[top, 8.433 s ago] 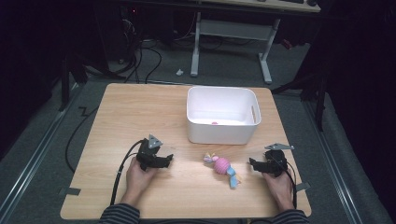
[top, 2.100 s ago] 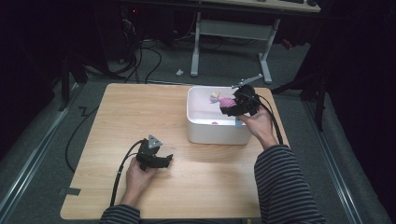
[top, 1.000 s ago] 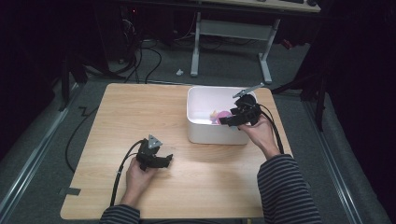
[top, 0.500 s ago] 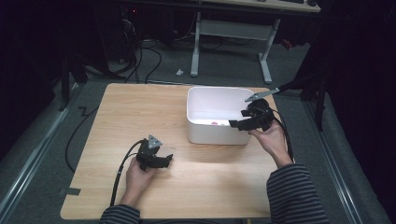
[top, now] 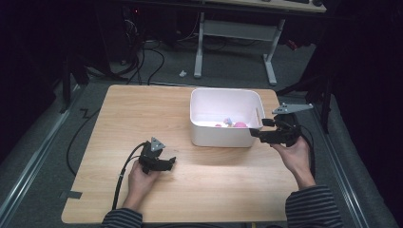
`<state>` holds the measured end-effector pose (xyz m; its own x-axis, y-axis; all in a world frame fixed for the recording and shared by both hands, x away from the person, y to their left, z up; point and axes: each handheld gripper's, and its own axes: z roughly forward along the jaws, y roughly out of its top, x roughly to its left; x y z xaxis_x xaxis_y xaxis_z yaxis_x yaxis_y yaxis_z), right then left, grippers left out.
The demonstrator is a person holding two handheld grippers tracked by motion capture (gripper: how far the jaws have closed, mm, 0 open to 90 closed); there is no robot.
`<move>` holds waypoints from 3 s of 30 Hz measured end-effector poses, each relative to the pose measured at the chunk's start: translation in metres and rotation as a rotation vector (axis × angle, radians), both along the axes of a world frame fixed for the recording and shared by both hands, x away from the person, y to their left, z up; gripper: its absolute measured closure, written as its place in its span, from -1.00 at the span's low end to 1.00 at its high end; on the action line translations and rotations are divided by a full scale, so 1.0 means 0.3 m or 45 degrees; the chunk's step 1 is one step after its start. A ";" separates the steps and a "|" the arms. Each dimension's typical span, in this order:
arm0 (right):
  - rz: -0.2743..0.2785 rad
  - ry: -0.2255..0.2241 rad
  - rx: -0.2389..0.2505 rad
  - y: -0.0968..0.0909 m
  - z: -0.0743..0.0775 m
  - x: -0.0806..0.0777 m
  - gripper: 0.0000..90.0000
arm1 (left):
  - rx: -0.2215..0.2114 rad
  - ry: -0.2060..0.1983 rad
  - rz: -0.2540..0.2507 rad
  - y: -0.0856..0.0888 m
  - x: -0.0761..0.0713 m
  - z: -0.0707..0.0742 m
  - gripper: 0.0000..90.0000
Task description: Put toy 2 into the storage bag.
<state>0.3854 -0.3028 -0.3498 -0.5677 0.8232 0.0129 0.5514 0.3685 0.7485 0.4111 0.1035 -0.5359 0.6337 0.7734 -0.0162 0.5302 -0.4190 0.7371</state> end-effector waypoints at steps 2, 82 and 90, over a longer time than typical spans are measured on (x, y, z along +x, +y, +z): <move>0.004 -0.013 -0.002 -0.006 0.007 -0.017 -0.24 | 0.000 0.001 0.001 0.000 0.000 0.000 -0.54; -0.119 0.161 0.030 0.029 -0.496 -0.098 -0.17 | -0.001 0.002 0.003 0.000 -0.002 0.000 -0.54; -0.150 0.156 -0.005 0.034 -0.557 -0.084 -0.18 | -0.002 0.001 0.002 0.000 -0.002 0.000 -0.54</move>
<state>0.3603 -0.2925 -0.5170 -0.4614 0.8842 0.0728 0.6779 0.2985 0.6718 0.4106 0.1035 -0.5359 0.6323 0.7745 -0.0182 0.5316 -0.4167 0.7374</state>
